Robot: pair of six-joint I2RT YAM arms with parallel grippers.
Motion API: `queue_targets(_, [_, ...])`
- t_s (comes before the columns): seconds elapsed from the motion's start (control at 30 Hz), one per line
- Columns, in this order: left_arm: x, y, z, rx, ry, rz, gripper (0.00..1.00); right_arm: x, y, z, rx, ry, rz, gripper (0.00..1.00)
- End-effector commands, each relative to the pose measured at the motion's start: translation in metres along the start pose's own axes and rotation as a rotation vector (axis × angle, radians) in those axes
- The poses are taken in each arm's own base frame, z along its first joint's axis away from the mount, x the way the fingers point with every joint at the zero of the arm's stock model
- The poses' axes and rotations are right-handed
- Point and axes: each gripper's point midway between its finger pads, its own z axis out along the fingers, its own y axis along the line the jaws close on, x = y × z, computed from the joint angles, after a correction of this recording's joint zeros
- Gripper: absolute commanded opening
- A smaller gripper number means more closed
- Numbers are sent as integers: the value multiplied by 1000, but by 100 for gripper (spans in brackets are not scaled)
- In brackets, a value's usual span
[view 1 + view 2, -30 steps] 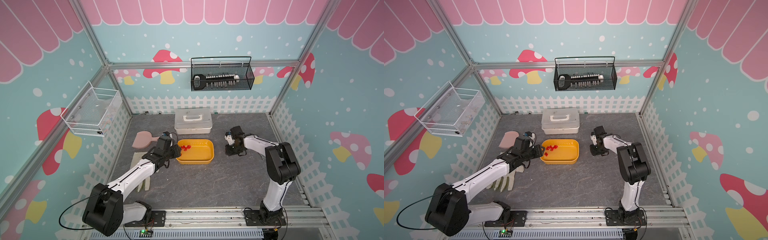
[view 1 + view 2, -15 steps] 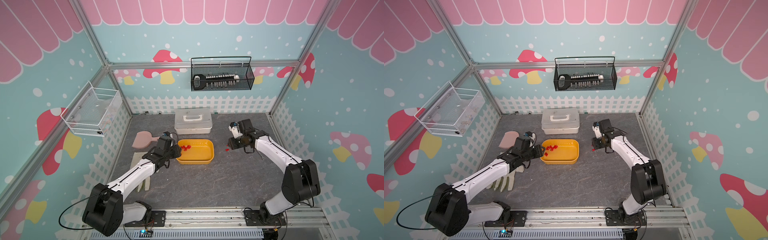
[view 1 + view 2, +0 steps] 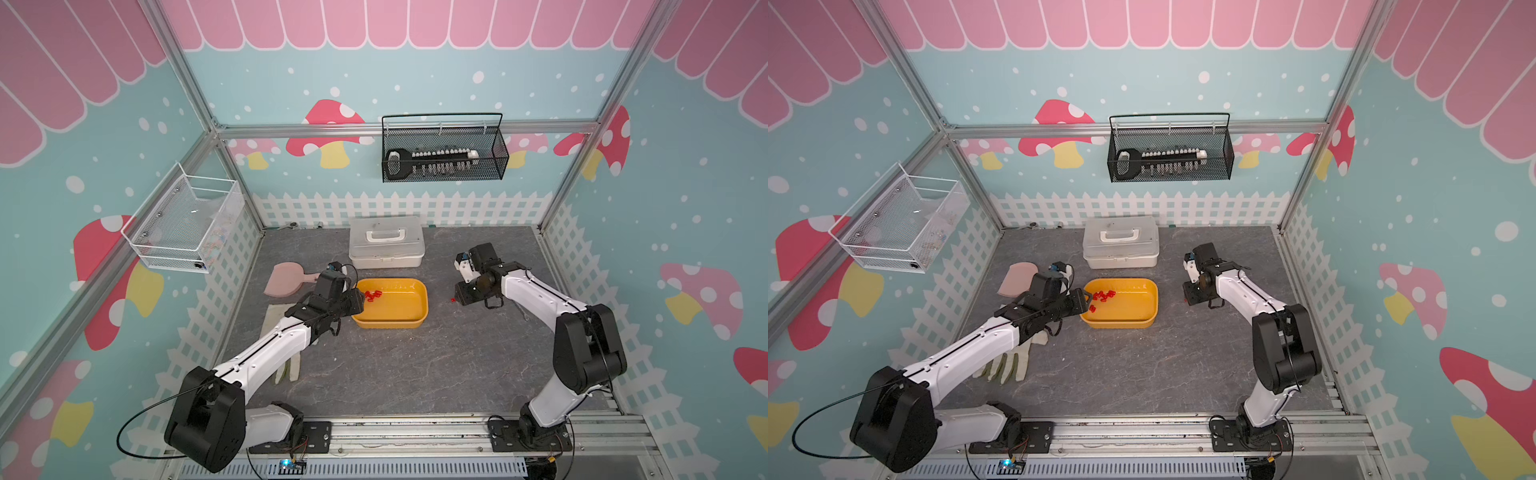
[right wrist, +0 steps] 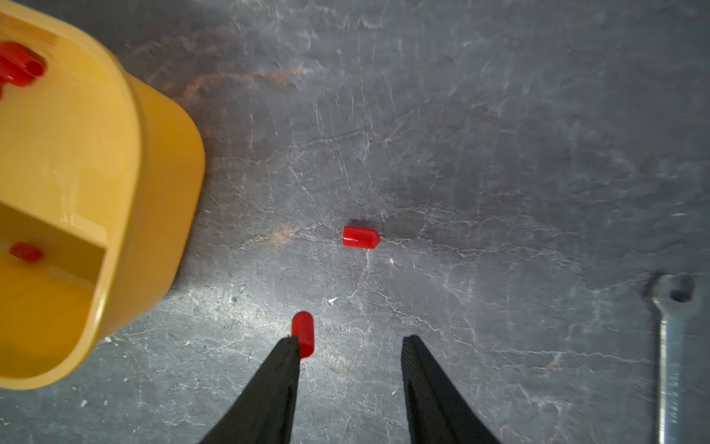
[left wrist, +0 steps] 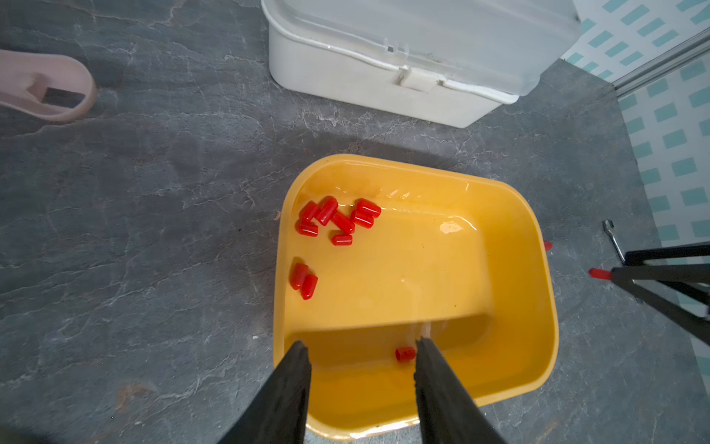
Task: Take the screw protection sleeves out of the storage box
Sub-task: Adjust the storage box at the center of the board.
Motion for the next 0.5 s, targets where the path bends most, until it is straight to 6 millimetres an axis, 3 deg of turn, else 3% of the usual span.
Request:
queue_targets(0.0, [-12,-36,-3,82,-4,32,47,12,0,19,-15,54,12,48])
queue_targets(0.23, [-5,-91,14,172,65,97,48,29,0,45,-27,137,28,48])
queue_targets(0.47, [42,-163,53,246,196,179,48,30,-1,51,-42,145,56,48])
